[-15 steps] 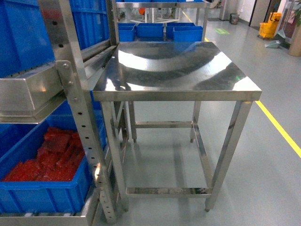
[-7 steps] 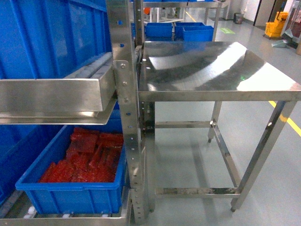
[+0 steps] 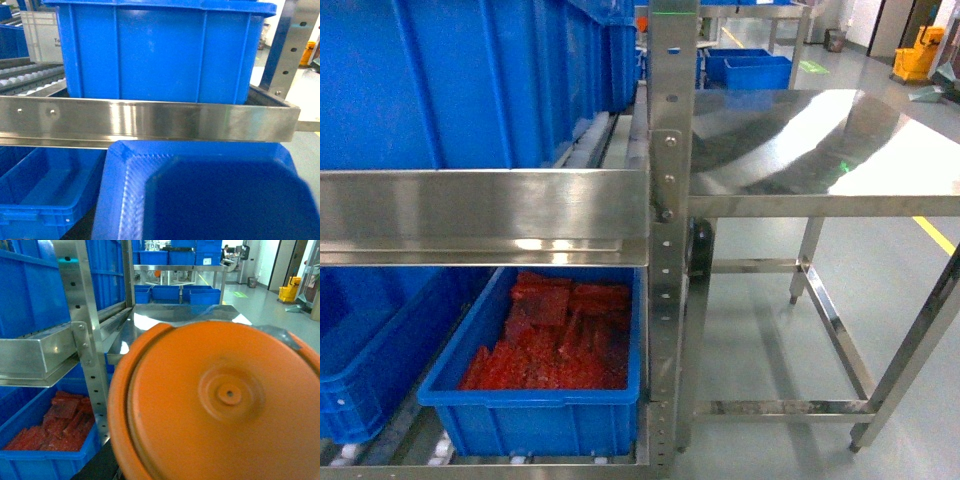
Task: Sort blue parts and orange caps into right shelf containers
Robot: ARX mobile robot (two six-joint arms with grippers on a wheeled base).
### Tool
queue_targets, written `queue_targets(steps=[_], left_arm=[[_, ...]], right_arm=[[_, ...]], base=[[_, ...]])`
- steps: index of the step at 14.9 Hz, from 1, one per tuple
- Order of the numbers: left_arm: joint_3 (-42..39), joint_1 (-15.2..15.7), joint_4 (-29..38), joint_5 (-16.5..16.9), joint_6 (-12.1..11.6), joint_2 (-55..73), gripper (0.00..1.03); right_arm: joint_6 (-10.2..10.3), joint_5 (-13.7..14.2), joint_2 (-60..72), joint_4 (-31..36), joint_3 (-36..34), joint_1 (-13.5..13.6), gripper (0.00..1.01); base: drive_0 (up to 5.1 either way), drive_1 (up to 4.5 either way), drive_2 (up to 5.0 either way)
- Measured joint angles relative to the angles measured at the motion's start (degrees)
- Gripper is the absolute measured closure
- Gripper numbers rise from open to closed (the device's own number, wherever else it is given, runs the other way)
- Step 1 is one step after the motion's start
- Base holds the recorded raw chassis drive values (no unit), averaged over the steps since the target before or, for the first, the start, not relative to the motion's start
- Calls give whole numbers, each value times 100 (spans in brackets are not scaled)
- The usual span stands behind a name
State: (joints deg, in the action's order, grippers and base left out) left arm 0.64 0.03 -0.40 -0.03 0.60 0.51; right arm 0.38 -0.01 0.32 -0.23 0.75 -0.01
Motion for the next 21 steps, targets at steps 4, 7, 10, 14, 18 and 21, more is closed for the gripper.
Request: queue_targets(steps=[4,7,10,14,18,21], left_arm=[[0,0,-2,-7,0,0,61],[0,0,-2,0,0,0,61],[0,0,-2,2,0,0,61],[0,0,0,2,0,0,61],[0,0,17,4,-2,0,61],[0,0,2,0,0,0,61]], right_arm=[[0,0,0,-11,0,0,57],[0,-2,0,-7,0,0,57],[0,0,2,-13,0,0,57],[0,0,0,-24,0,0,57],[0,0,2,-4,0,0,57],[0,0,2,-13,0,0,57]], base=[[-507,238,238],[-503,242,242],[-501,245,245],[-501,245,245],[-501,245,245],[-510,235,235]])
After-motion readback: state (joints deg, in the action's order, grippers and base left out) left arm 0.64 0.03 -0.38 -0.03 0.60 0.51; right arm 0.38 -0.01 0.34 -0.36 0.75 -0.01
